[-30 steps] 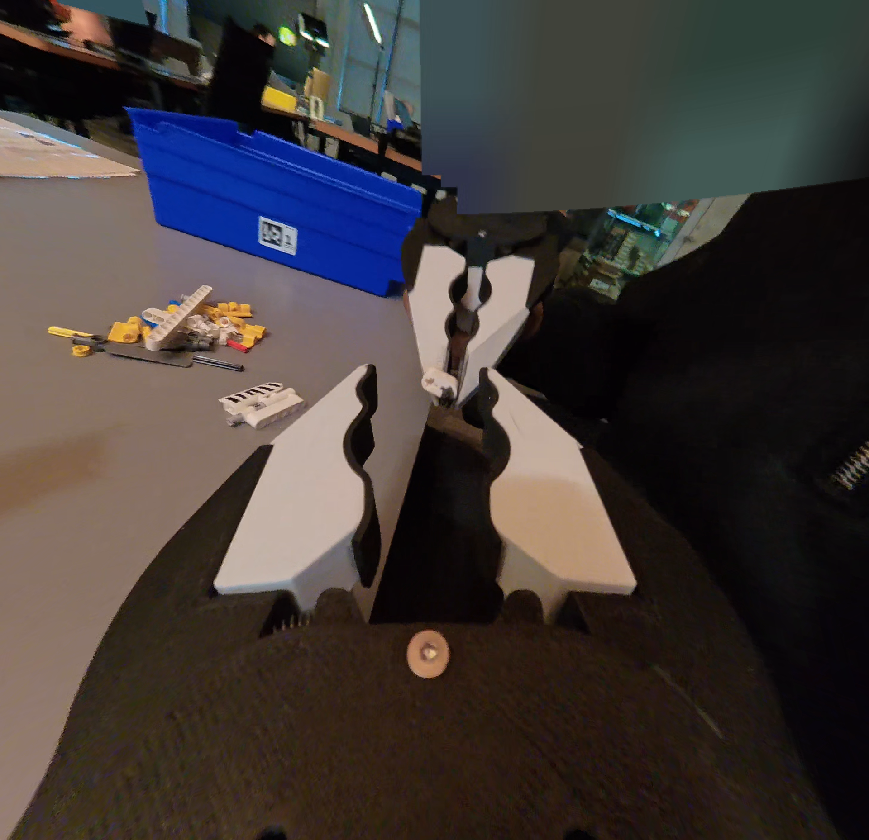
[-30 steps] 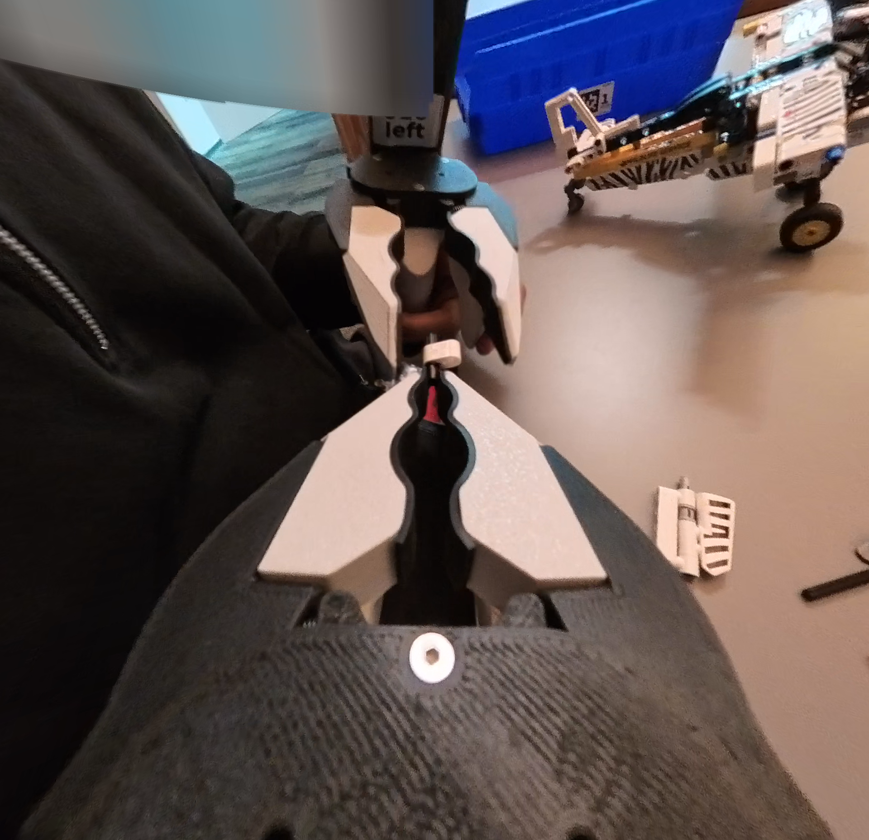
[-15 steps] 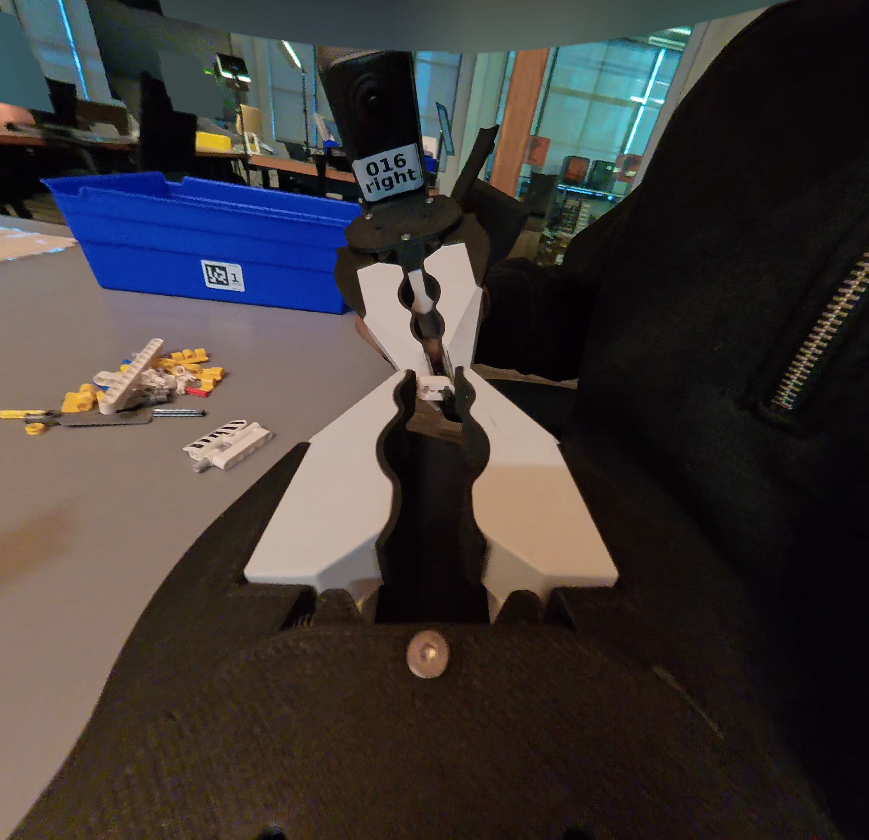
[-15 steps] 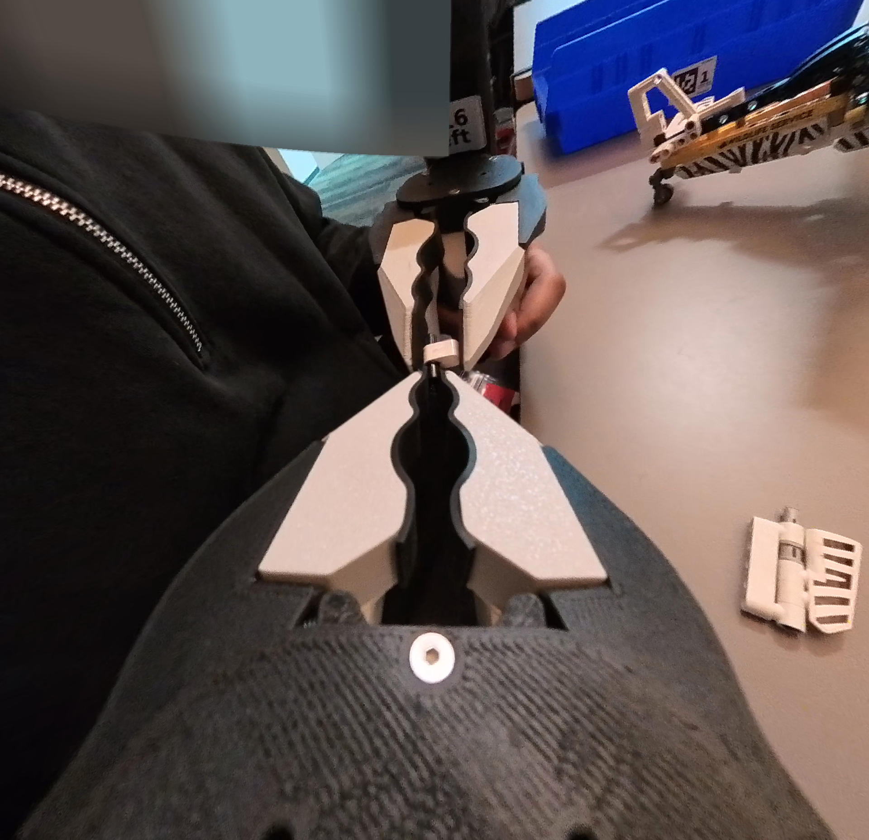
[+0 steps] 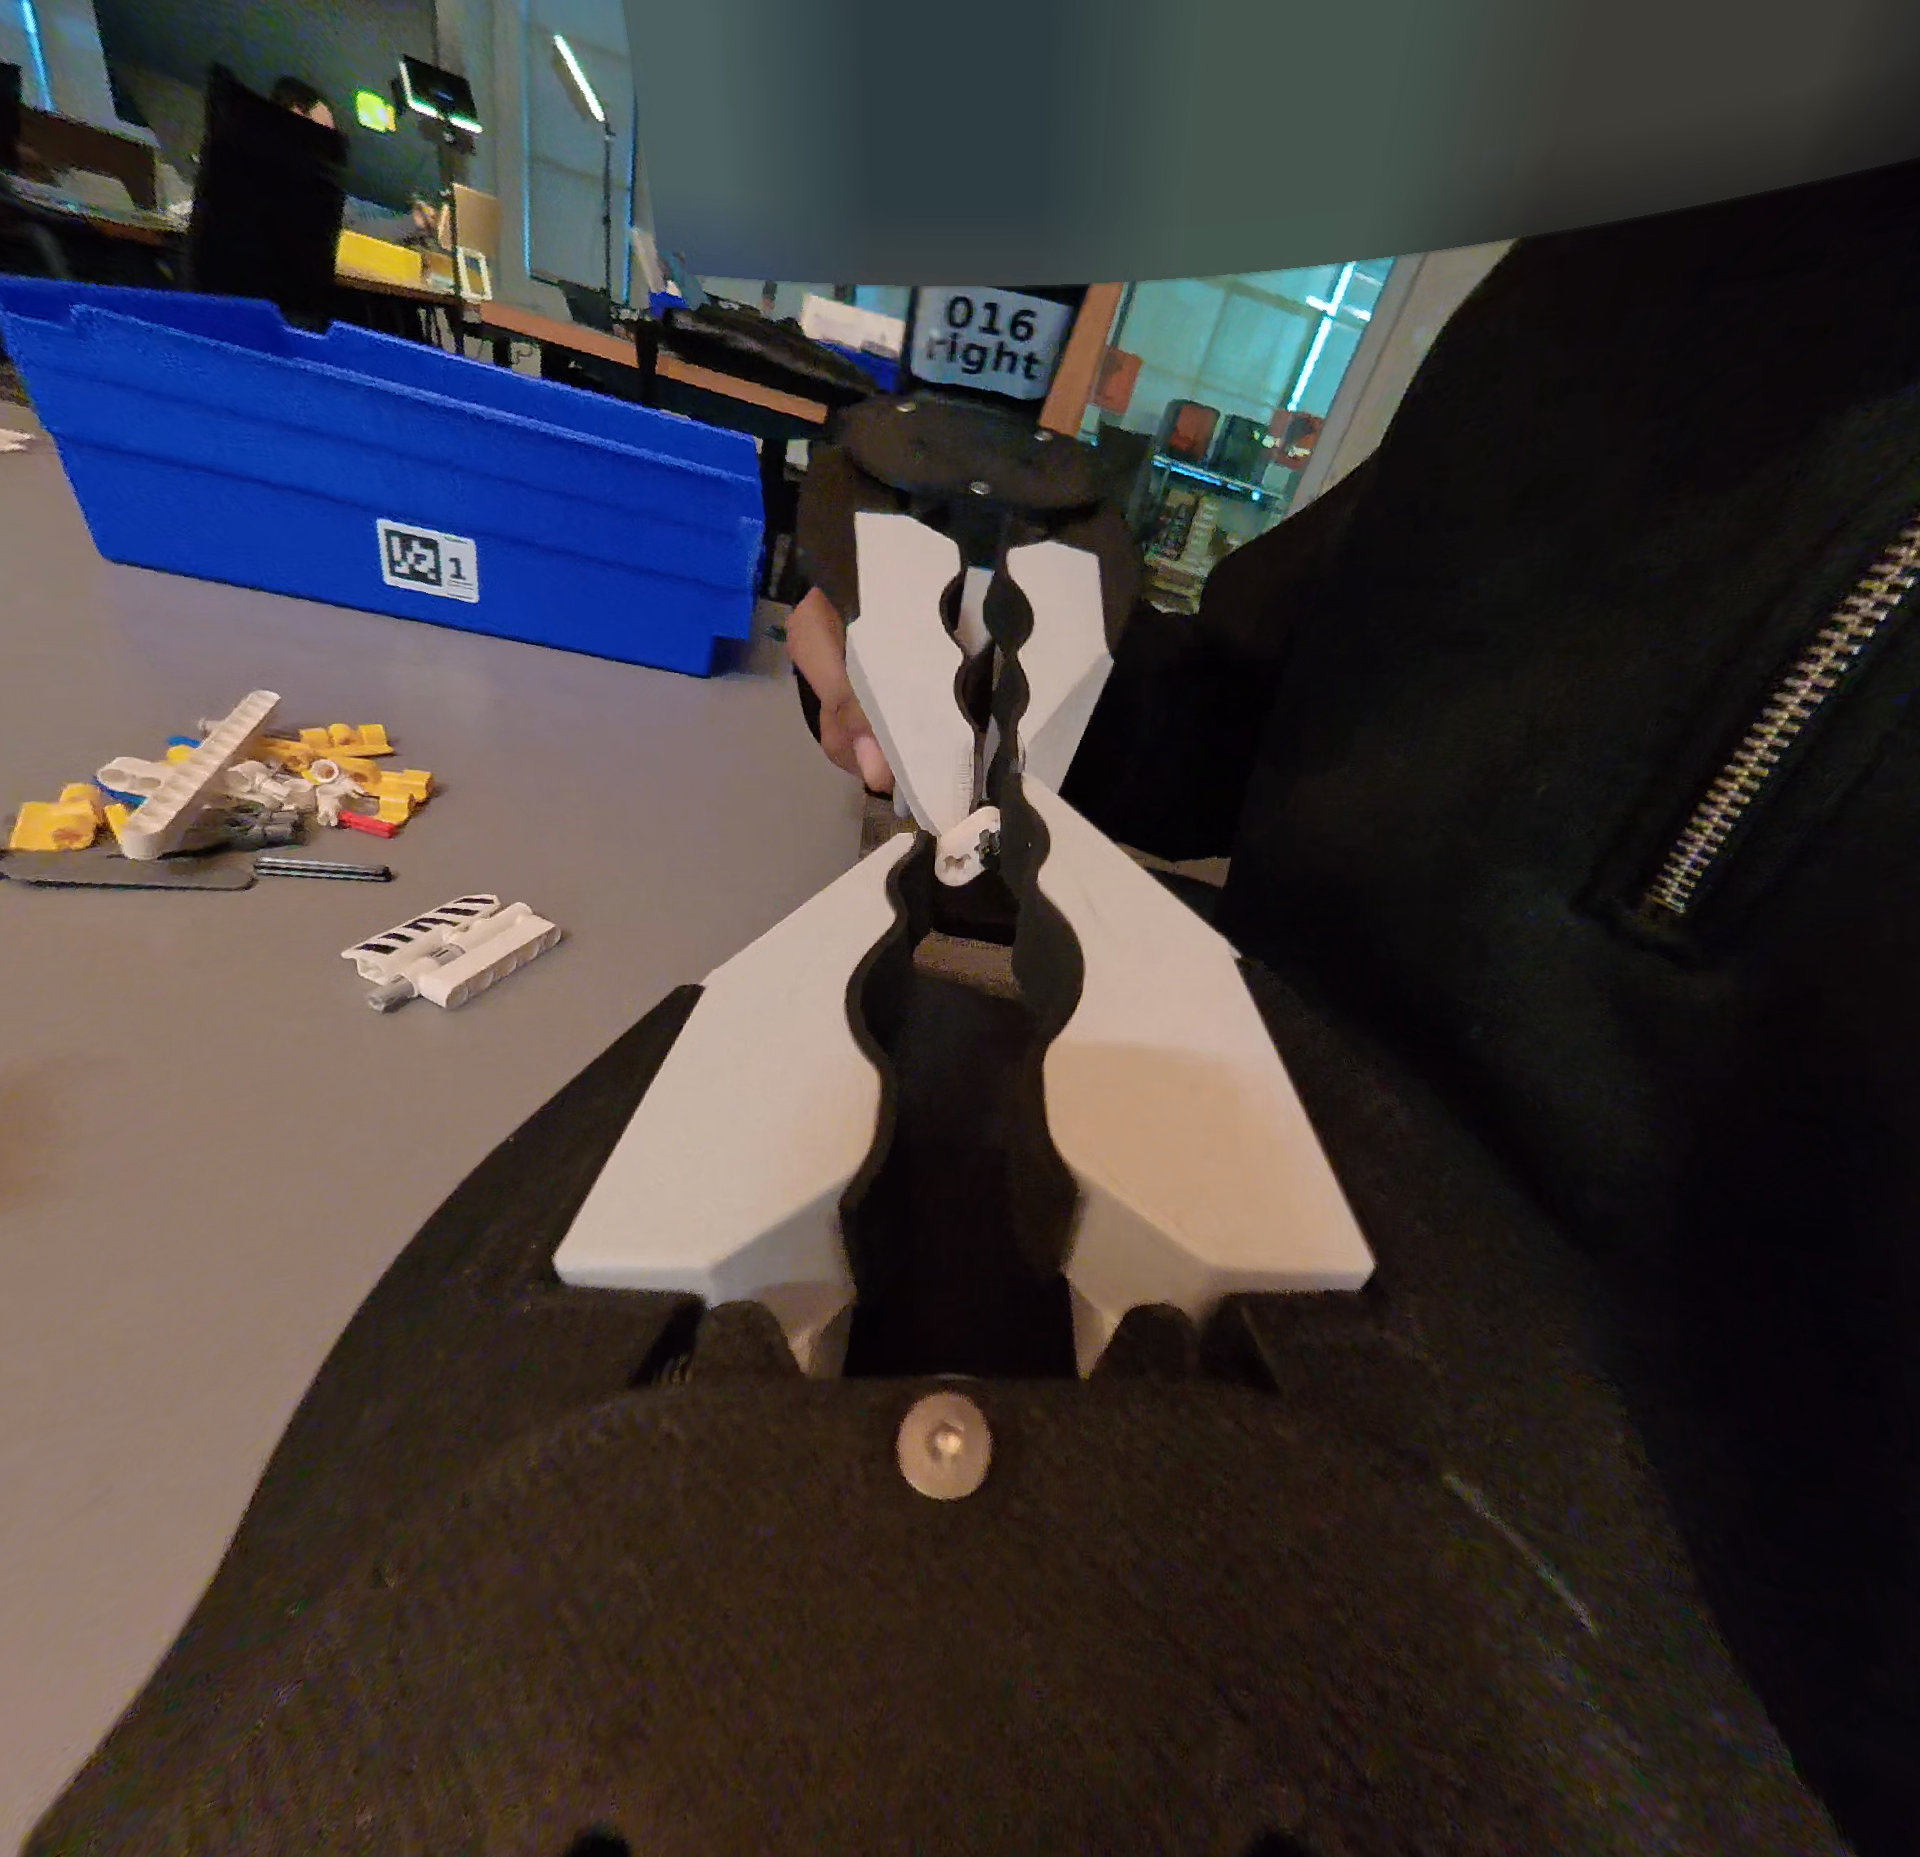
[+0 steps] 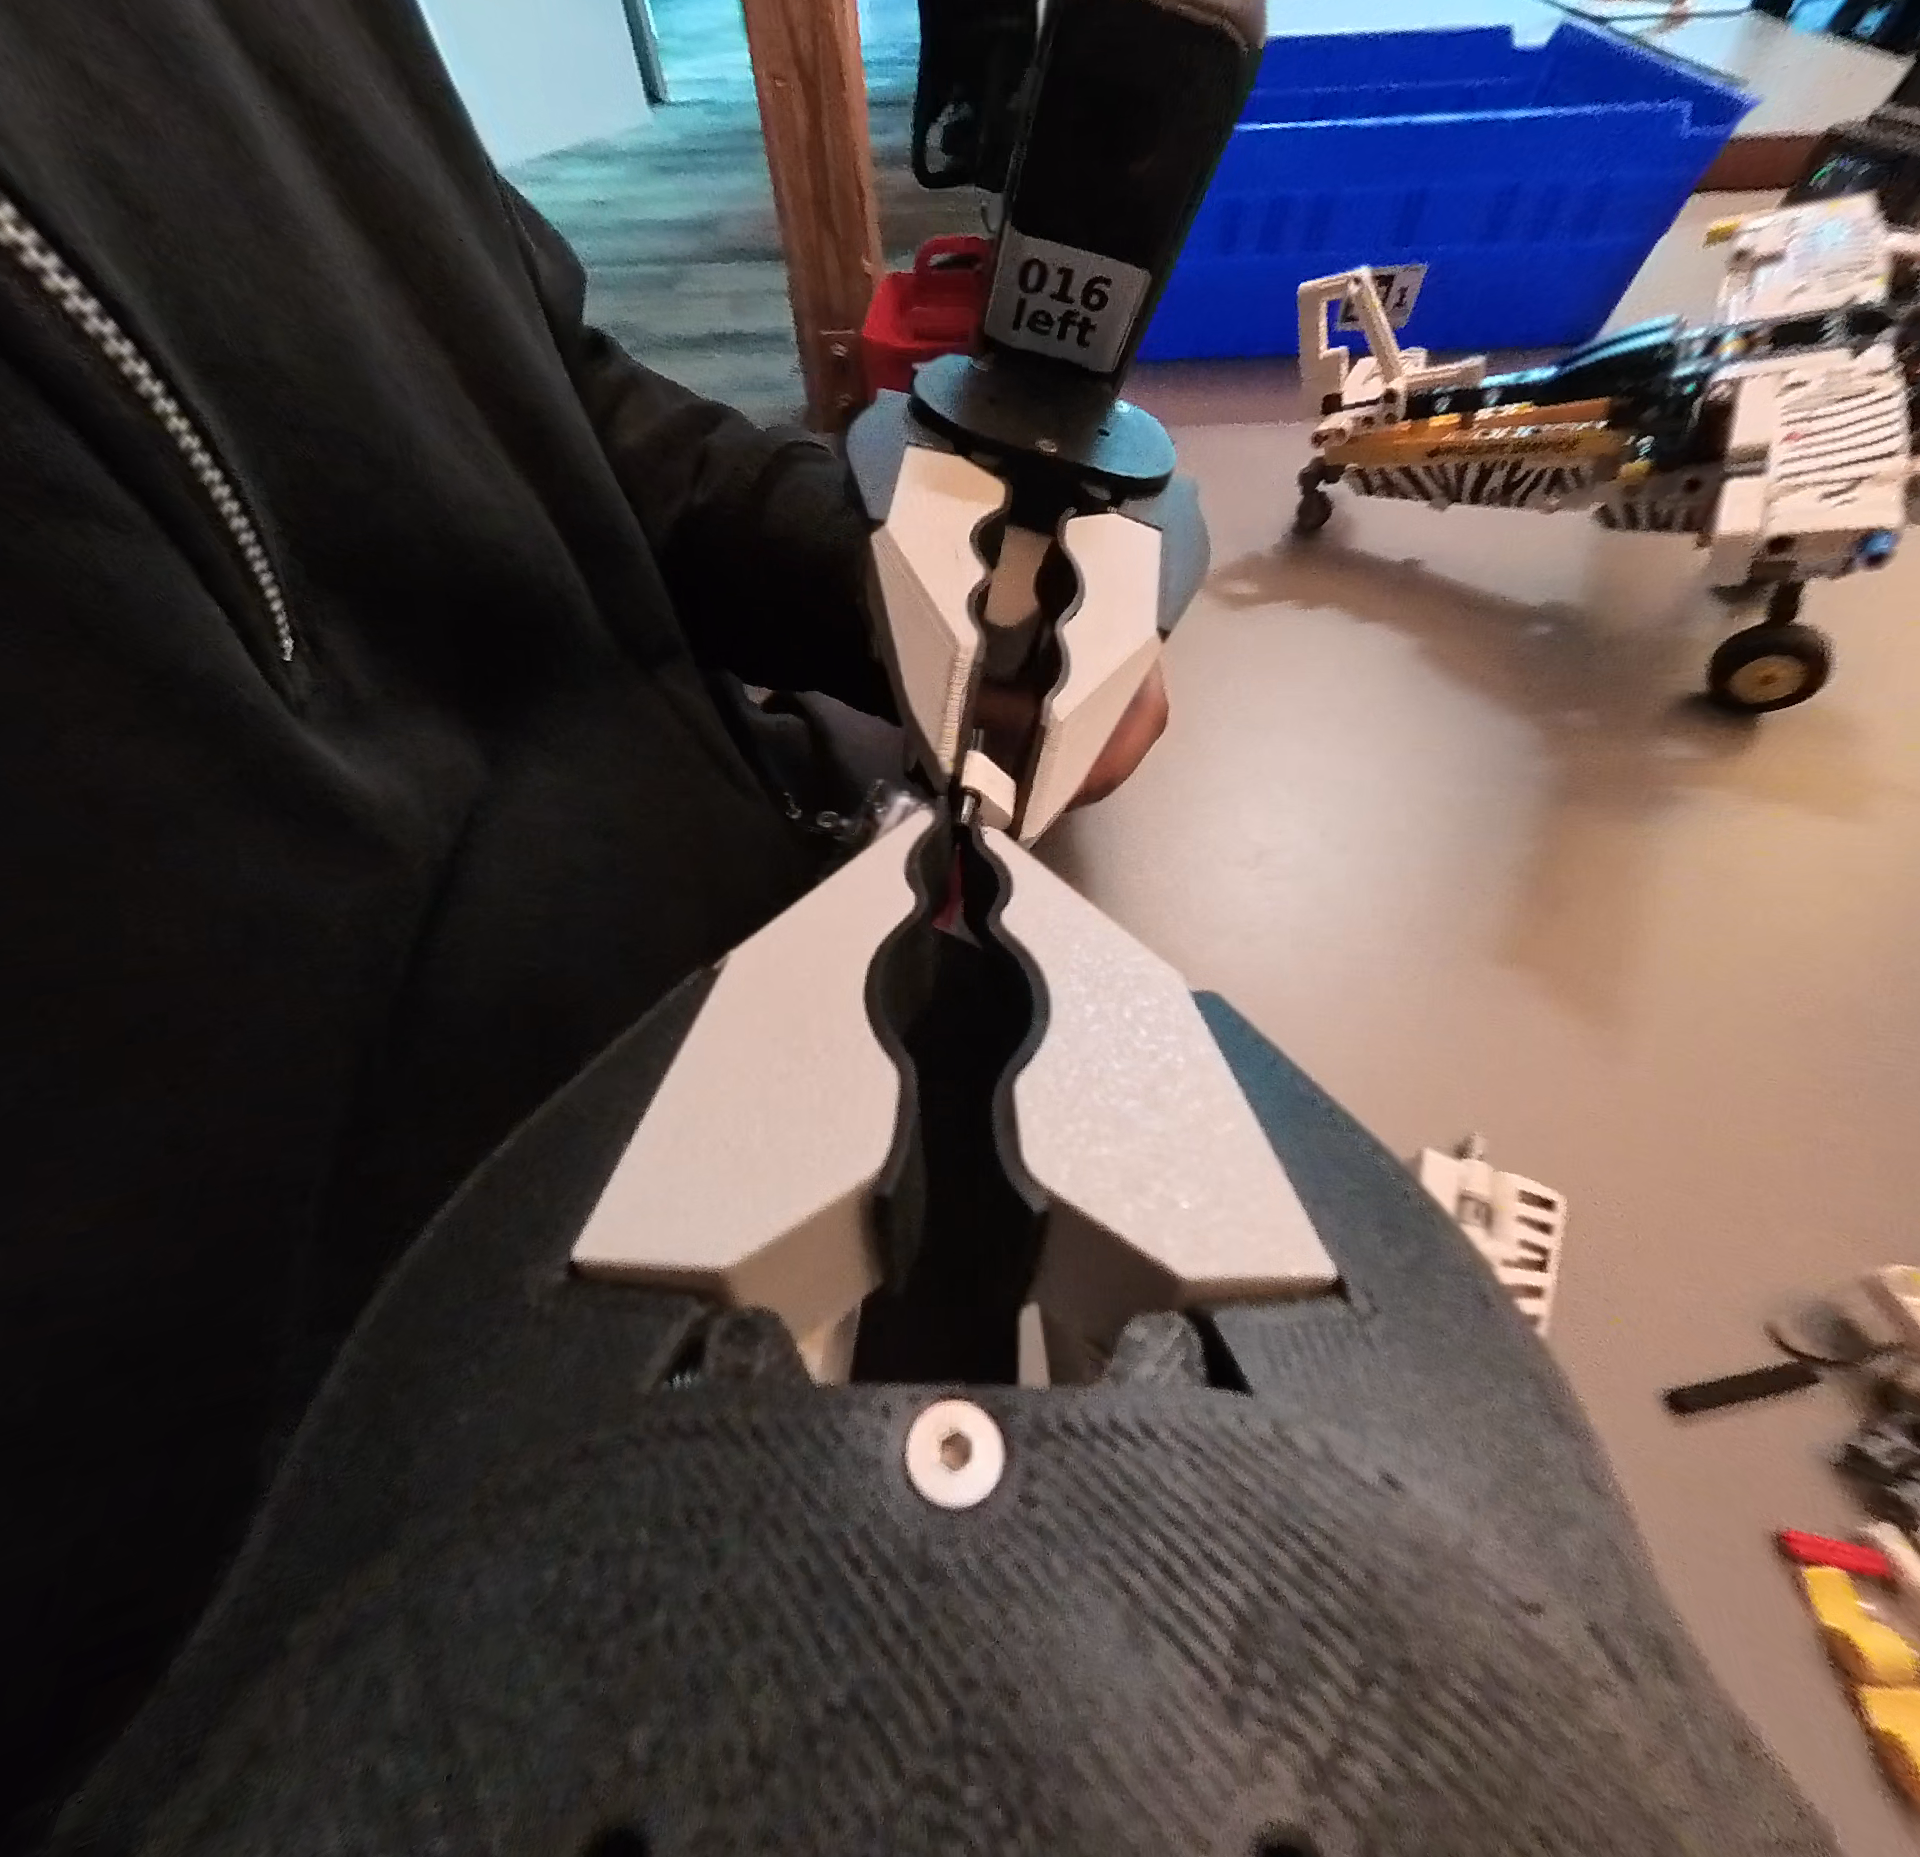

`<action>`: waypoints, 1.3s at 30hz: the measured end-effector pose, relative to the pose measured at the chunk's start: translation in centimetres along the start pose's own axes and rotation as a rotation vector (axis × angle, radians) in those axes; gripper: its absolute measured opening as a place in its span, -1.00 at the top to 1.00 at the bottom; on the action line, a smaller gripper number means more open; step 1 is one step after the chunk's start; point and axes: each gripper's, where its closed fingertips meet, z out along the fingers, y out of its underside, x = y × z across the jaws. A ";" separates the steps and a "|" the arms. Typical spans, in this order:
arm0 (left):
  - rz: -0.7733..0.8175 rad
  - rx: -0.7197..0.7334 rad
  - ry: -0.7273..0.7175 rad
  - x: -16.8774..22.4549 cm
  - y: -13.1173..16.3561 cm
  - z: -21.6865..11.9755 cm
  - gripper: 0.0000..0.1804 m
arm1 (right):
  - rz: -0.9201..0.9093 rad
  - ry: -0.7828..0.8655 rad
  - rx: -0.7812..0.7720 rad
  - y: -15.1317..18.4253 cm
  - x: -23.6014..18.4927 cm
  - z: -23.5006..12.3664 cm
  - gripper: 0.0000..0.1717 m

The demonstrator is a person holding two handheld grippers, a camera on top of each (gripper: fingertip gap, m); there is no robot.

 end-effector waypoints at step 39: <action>-0.364 0.285 -0.211 -3.8 -3.0 -2.8 1.00 | -0.177 0.433 0.252 -0.2 3.4 -3.1 0.83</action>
